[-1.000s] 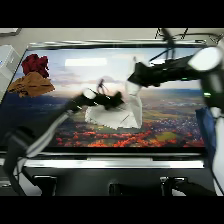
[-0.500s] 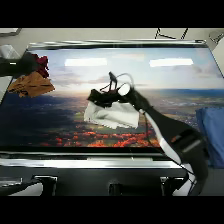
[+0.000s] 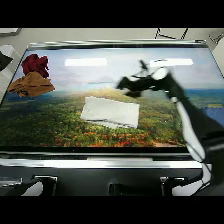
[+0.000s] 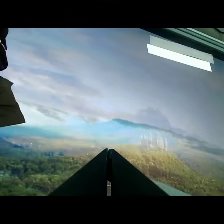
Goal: Fold the clothes and pants, and hang the long-sleeved shirts on hangers.
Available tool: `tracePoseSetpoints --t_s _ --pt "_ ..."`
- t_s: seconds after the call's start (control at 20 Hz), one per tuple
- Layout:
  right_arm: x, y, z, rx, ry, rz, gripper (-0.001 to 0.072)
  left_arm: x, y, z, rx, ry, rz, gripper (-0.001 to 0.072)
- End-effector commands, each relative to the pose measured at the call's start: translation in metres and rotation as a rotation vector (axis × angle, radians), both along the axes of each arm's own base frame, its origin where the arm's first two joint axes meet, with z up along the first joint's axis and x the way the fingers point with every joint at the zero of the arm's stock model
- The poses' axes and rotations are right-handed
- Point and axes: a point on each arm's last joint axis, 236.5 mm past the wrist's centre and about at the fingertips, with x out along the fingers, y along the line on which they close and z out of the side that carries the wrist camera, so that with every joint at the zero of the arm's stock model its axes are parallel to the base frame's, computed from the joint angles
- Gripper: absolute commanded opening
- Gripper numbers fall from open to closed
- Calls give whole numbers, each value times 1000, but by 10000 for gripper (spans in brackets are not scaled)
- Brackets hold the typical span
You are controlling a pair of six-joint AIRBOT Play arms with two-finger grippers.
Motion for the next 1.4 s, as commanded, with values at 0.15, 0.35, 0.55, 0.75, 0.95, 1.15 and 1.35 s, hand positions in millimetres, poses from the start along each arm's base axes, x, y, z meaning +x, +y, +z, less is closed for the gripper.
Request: tracePoseSetpoints --t_s 0.15,0.35,0.55,0.75,0.95,1.15,1.35 --pt "-95 -107 -94 -115 429 -99 668 -6 -7 -2 8 19 -25 25" --pt "-80 -53 -117 86 374 -124 668 -7 -25 -4 8 28 -68 24" --pt "-69 -35 -117 171 342 -122 393 -8 -40 -4 9 28 -101 25" --pt "-49 -22 -46 425 197 -14 37 -8 -45 -4 8 27 -112 25" --pt "-7 -119 49 358 -14 -103 38 -8 -45 -4 9 25 -112 25" --pt "-1 -280 131 135 -190 -443 38 -8 -45 -4 9 25 -113 25" --pt "-46 -405 185 39 -275 -762 38 -8 -45 -4 10 25 -113 25"
